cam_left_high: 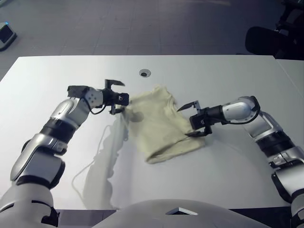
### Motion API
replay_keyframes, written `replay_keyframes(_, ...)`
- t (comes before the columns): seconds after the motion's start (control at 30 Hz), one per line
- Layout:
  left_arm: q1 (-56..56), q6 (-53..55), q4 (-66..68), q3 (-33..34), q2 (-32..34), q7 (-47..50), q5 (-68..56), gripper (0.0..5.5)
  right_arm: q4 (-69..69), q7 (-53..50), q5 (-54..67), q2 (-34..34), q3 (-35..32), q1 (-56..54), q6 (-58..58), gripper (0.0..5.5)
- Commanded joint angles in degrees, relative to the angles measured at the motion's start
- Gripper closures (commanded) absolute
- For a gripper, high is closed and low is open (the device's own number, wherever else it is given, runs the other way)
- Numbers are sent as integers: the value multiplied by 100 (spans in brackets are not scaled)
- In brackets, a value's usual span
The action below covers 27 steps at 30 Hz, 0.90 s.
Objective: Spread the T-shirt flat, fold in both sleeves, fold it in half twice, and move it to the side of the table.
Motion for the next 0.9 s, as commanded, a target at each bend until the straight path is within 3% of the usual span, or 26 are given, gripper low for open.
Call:
replay_keyframes(0.03, -1828, -1644, 2291, -692, -598, 2413, 1336, 10, -1447, -314, 667, 455, -518, -223, 1805, 13)
replay_keyframes(0.17, -1483, -2418, 1885, 454, -52, 2117, 28, 10, -1783, -985, 661, 373, -1276, -30, 2409, 13)
replay_keyframes(0.23, -372, -2188, 273, 1124, 514, 1146, -1349, 10, -2500, -1157, 754, 186, -1621, 539, 2824, 13)
replay_keyframes(0.3, 1771, -644, -2788, 1612, 1474, 248, -3455, 10, -3579, -1308, 853, -82, -2054, 1626, 3238, 13)
replay_keyframes(0.37, 3707, 569, -5072, 2006, 2488, 144, -5161, 10, -4509, -1409, 851, -234, -2602, 2811, 3477, 13)
replay_keyframes(0.5, 5580, 1430, -7189, 2831, 3545, 236, -7136, 10, -5521, -1283, 490, -173, -3625, 4608, 3412, 13)
replay_keyframes(0.63, 6031, 1673, -7697, 3238, 3689, -196, -7707, 10, -5980, -1185, 336, -105, -3957, 5449, 3419, 13)
replay_keyframes(0.77, 6788, 2107, -7971, 3982, 3725, -741, -8082, 10, -6198, -1299, 112, -73, -3757, 6003, 3337, 13)
replay_keyframes(0.9, 7680, 1688, -7961, 4008, 3716, -1124, -6021, 10, -6332, -1510, -168, -8, -3632, 6352, 3257, 13)
